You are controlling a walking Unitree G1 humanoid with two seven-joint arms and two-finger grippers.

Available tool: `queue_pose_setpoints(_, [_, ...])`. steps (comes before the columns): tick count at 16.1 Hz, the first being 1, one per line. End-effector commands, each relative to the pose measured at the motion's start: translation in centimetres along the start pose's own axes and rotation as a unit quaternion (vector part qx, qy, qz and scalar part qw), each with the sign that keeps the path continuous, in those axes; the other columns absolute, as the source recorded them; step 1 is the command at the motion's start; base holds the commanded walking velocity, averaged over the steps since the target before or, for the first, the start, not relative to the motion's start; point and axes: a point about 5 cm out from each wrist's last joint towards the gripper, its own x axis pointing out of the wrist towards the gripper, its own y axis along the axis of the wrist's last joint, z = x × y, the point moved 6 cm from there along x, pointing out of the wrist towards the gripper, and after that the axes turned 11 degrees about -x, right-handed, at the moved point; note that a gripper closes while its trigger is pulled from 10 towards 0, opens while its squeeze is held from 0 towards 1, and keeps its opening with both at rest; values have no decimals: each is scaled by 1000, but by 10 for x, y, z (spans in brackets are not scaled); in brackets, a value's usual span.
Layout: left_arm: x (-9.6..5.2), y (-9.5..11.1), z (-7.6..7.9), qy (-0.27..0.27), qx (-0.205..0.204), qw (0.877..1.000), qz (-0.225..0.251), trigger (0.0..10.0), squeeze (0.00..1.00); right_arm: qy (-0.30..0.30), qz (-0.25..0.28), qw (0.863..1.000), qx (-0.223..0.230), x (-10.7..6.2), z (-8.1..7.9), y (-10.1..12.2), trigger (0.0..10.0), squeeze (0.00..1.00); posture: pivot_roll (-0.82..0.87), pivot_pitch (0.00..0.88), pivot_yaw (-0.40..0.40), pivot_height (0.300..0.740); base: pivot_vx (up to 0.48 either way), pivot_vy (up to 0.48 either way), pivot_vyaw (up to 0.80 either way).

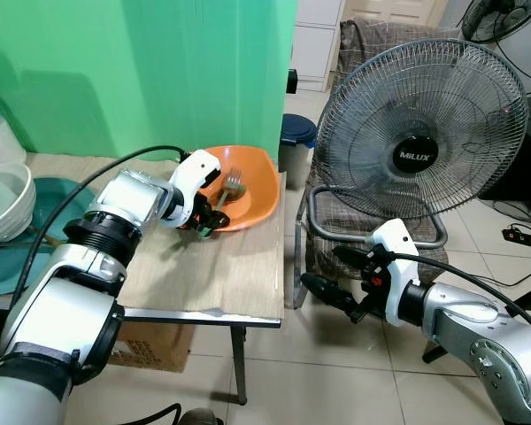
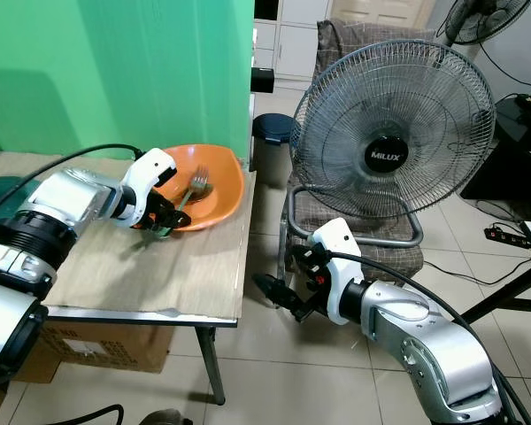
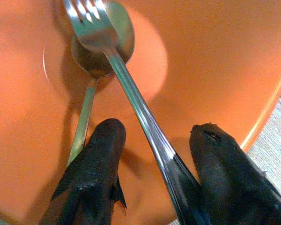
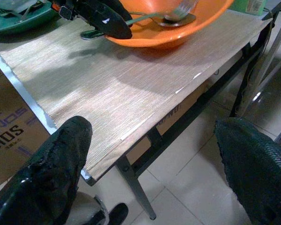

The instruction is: Setting the table

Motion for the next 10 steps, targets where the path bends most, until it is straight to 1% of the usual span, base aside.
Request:
queue_pose_setpoints(1, [0, 6, 0, 9, 21, 1000, -1, 0, 0, -6, 2, 1000, -5, -3, 3, 4, 10000, 0, 50, 0, -47, 740, 0, 0, 0])
queue_pose_setpoints(4, [4, -2, -1, 11, 43, 999, -23, 0, 0, -4, -3, 1000, -12, -4, 4, 4, 10000, 0, 48, 0, -52, 740, 0, 0, 0])
queue_pose_setpoints(7, [2, 2, -3, 13, 50, 998, -21, 0, 0, -2, -4, 1000, -16, -5, 6, 6, 10000, 0, 47, 0, -55, 740, 0, 0, 0])
queue_pose_setpoints(10, [0, 9, -6, 19, 49, 999, -9, 0, 0, 7, -6, 1000, -24, -4, 5, 6, 10000, 0, 48, 0, -55, 740, 0, 0, 0])
